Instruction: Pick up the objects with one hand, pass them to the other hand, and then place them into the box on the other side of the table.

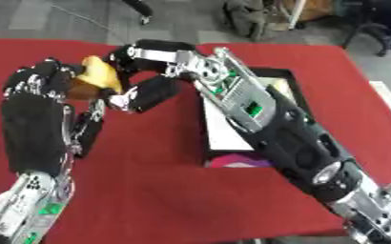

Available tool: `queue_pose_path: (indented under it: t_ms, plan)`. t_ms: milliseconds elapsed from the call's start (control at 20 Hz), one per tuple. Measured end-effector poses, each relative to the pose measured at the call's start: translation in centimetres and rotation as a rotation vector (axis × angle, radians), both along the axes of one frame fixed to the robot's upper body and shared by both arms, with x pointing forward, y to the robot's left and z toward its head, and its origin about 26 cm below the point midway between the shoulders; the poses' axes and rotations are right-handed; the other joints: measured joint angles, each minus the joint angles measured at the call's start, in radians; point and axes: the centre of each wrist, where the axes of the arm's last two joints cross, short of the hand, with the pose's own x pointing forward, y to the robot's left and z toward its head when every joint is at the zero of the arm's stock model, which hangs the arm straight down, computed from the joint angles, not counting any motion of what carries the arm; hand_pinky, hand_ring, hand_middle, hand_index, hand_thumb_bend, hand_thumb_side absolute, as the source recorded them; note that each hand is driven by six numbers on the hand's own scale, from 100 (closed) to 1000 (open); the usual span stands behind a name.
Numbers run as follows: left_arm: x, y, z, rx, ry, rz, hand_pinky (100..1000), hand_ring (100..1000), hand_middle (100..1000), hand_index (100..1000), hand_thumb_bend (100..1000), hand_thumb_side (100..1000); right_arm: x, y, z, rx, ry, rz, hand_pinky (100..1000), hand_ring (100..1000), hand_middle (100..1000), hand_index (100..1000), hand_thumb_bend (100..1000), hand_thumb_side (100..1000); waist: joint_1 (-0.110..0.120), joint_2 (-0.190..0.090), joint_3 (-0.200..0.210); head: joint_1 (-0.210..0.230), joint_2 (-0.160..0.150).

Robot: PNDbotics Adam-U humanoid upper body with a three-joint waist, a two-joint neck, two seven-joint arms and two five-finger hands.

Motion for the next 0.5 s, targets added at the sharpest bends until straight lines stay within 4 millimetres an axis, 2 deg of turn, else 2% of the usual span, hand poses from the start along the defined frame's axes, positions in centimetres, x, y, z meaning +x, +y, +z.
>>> queue_pose_path:
  t_ms: [100, 200, 400, 500]
  plan:
    - [0.01, -0.01, 0.04, 0.003, 0.001, -0.007, 550, 449, 358, 563, 100, 100, 0.00, -0.02, -0.01, 0.037, 0.029, 0.000, 918, 908, 256, 734, 100, 255, 0.000, 0.000, 0.000, -0.001, 0.000]
    - [0.03, -0.02, 0.05, 0.010, 0.002, -0.011, 570, 468, 391, 590, 202, 100, 0.01, -0.08, -0.04, 0.064, 0.055, -0.001, 906, 893, 247, 712, 100, 213, 0.001, 0.000, 0.000, -0.004, 0.000]
    - [0.07, -0.02, 0.01, 0.035, 0.003, -0.010, 597, 499, 456, 638, 311, 100, 0.02, -0.23, -0.24, 0.099, 0.091, 0.001, 890, 881, 258, 671, 100, 207, 0.001, 0.000, -0.002, -0.005, 0.000]
    - [0.08, -0.02, 0.00, 0.046, 0.008, -0.009, 603, 508, 475, 650, 362, 100, 0.02, -0.26, -0.24, 0.111, 0.104, 0.001, 882, 876, 227, 593, 100, 200, 0.003, 0.000, -0.002, -0.005, 0.000]
